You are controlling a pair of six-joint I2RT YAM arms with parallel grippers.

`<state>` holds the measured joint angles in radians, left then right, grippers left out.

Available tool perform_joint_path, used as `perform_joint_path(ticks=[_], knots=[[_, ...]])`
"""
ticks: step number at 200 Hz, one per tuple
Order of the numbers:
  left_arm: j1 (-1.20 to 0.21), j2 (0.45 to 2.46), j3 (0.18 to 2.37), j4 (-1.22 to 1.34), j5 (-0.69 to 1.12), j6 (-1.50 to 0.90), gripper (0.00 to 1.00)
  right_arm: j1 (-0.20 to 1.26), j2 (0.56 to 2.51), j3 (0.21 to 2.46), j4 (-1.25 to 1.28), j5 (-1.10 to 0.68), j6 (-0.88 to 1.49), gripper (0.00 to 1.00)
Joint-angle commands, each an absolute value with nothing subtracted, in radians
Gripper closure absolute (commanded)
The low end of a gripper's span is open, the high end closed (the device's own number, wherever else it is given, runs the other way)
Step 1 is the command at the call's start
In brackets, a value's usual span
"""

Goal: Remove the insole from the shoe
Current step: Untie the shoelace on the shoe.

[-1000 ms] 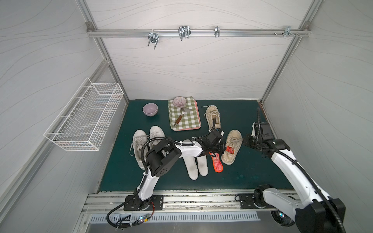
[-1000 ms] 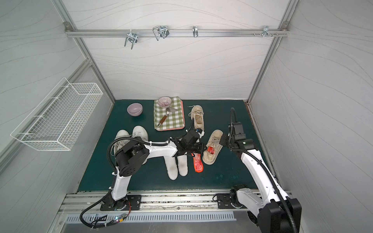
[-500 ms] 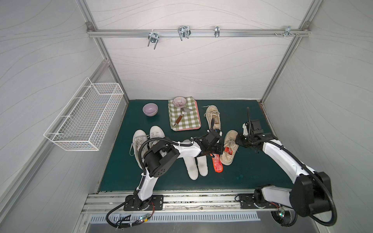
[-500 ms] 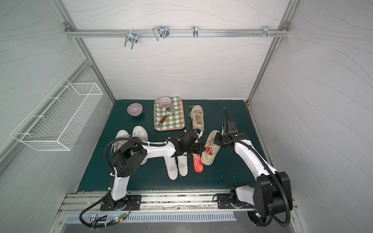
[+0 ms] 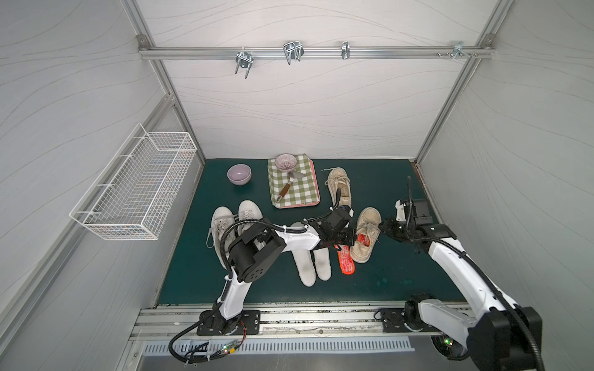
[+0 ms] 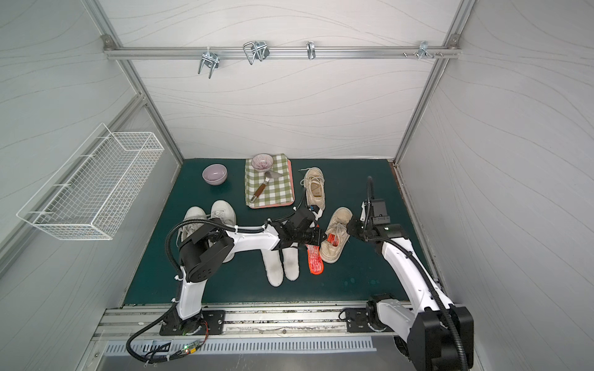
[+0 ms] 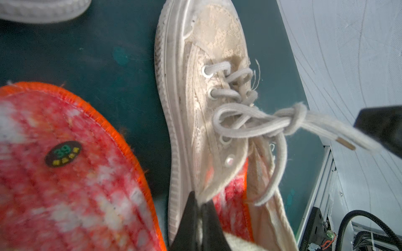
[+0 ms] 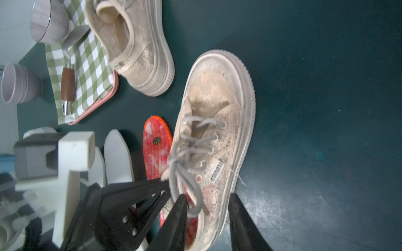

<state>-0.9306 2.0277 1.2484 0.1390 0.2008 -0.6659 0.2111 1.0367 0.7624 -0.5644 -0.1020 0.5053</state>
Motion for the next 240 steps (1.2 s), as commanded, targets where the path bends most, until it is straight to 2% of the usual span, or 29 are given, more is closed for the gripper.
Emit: perform_joint_path(ticks=[1, 102, 184, 219, 240], knots=[[-0.932, 2.000, 1.251, 0.191, 0.195, -0.672, 1.00, 0.245, 0.968, 0.737, -0.619, -0.072, 0.524, 0.63], [-0.932, 1.998, 1.252, 0.195, 0.201, -0.673, 1.00, 0.242, 1.081, 0.796, -0.544, -0.016, 0.511, 0.66], [-0.932, 1.998, 1.251, 0.193, 0.201, -0.666, 1.00, 0.220, 1.187, 0.818, -0.486, -0.061, 0.511, 0.69], [-0.931, 1.999, 1.250, 0.194, 0.201, -0.666, 1.00, 0.215, 1.187, 0.794, -0.478, -0.060, 0.511, 0.66], [-0.931, 1.997, 1.252, 0.193, 0.202, -0.666, 1.00, 0.185, 1.201, 0.784, -0.468, -0.105, 0.529, 0.62]])
